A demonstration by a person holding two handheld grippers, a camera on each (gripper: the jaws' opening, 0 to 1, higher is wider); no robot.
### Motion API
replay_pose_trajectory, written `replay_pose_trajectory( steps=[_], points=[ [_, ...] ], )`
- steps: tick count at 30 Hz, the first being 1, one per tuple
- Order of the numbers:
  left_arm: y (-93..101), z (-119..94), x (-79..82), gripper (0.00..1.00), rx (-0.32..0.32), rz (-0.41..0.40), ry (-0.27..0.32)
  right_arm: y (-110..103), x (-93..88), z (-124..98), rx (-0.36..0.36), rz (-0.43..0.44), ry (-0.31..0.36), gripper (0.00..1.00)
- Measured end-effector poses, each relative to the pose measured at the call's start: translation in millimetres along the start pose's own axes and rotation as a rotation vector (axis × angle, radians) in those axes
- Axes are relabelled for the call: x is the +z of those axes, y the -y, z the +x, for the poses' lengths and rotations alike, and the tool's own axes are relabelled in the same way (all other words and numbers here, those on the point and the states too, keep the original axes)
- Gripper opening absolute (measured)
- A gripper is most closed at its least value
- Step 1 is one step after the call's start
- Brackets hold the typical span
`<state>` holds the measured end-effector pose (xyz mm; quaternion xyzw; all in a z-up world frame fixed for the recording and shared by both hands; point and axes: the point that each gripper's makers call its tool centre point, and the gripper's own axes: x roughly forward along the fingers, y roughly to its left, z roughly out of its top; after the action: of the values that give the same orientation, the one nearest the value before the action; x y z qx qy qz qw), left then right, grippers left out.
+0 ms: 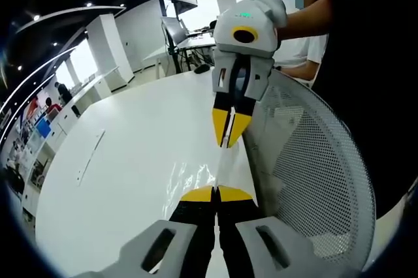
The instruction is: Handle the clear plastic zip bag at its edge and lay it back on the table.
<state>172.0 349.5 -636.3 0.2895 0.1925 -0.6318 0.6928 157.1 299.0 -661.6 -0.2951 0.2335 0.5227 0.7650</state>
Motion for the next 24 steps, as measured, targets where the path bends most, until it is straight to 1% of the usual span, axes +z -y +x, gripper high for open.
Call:
replay_pose_trajectory(
  steps=[24],
  points=[
    [-3.1, -3.6, -6.8, 0.00, 0.022, -0.032, 0.004, 0.1, -5.6, -0.9, 0.002, 0.010, -0.009, 0.00]
  ],
)
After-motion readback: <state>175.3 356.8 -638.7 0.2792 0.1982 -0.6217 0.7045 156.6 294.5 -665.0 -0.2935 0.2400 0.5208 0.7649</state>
